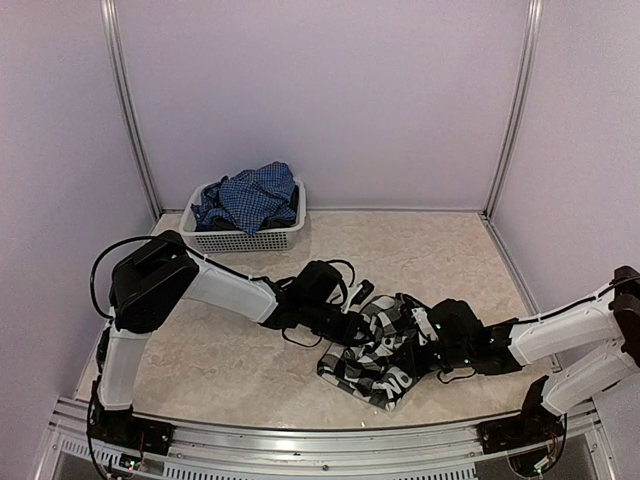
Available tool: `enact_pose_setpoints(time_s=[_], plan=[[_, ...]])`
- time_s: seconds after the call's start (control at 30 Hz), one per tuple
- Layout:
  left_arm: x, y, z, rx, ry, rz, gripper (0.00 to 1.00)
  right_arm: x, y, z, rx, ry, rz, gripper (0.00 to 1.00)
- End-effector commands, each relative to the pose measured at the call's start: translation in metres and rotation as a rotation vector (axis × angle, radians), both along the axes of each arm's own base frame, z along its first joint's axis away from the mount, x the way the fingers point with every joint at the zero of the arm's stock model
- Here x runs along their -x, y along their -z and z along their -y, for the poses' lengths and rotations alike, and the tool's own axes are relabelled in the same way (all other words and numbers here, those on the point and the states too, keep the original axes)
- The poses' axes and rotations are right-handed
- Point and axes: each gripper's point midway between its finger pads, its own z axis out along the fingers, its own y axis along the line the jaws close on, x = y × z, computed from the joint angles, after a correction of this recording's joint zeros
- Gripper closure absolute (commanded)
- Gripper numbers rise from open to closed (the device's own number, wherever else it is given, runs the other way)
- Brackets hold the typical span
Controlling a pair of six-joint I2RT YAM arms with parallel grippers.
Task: Fold and stack the long sleeve shirts
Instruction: Adjust the square-folded shirt at the center of the board.
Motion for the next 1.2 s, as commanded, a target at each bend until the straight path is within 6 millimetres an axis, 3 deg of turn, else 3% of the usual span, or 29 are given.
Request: enact_pose_setpoints(time_s=[0.0, 0.2, 0.43, 0.87, 1.17], plan=[[-0.009, -0.021, 0.006, 0.036, 0.003, 0.038, 1.00, 0.019, 0.028, 0.021, 0.104, -0.001, -0.075, 0.86], [-0.015, -0.042, 0.008, 0.032, 0.016, 0.073, 1.00, 0.018, 0.023, 0.022, 0.099, -0.003, -0.060, 0.82], [-0.026, -0.056, 0.008, 0.009, 0.013, 0.105, 1.00, 0.013, 0.003, 0.019, 0.068, 0.001, -0.013, 0.67], [-0.052, -0.046, -0.008, -0.122, 0.019, 0.127, 1.00, 0.006, -0.022, 0.012, 0.023, -0.007, 0.041, 0.55], [-0.069, -0.031, -0.023, -0.212, -0.024, 0.144, 1.00, 0.002, -0.029, 0.012, 0.033, 0.000, 0.061, 0.53]])
